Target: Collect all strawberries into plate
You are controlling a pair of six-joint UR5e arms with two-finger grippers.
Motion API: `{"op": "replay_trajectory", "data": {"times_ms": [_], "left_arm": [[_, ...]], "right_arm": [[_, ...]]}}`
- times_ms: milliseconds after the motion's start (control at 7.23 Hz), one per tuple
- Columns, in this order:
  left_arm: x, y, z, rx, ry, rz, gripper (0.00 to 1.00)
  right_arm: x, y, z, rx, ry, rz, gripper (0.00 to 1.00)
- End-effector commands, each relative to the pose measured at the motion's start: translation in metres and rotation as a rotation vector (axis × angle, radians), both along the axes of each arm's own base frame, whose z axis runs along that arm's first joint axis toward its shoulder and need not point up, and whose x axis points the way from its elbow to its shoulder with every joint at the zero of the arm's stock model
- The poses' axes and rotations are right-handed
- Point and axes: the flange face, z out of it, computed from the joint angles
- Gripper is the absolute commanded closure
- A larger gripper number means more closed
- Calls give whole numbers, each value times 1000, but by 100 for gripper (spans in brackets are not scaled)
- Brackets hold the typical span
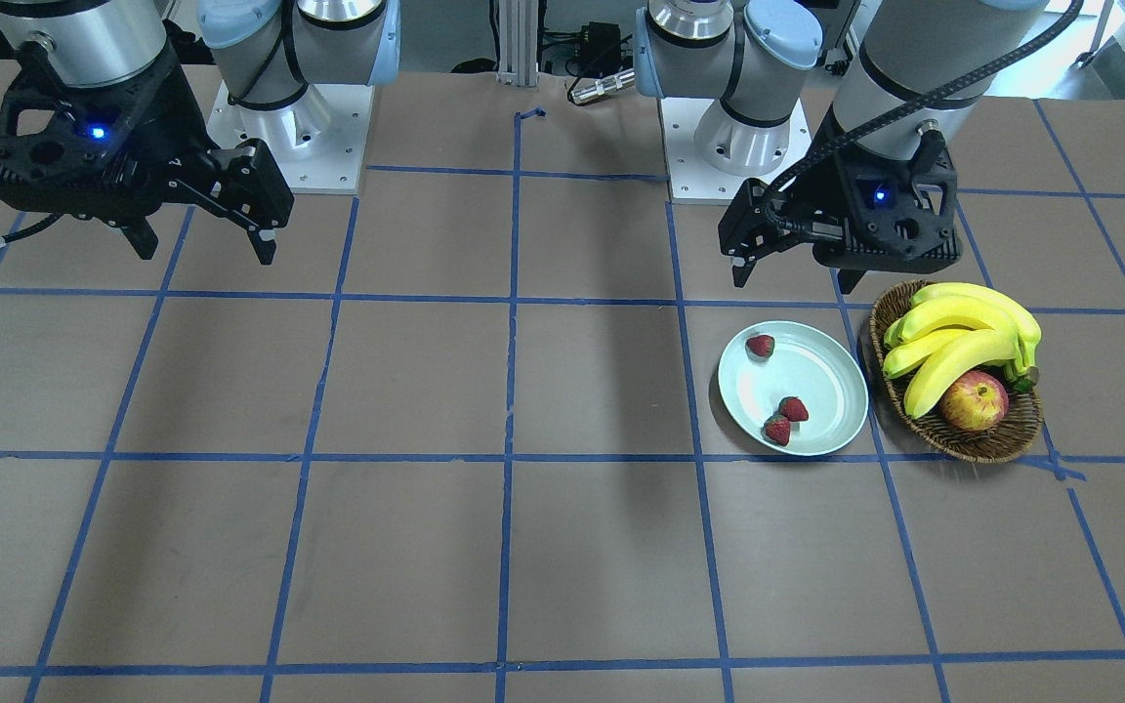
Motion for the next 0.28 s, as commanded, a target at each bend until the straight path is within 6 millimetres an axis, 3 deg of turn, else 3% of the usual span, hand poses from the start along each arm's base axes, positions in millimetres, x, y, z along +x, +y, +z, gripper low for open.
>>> {"op": "replay_trajectory", "data": {"times_ms": [0, 138], "left_arm": [[1, 2, -2, 19, -4, 1, 0], [1, 2, -2, 19, -5, 1, 0]], "right_arm": [[0, 0, 0, 1, 0, 0, 0], [0, 0, -1, 3, 0, 0, 0]]}}
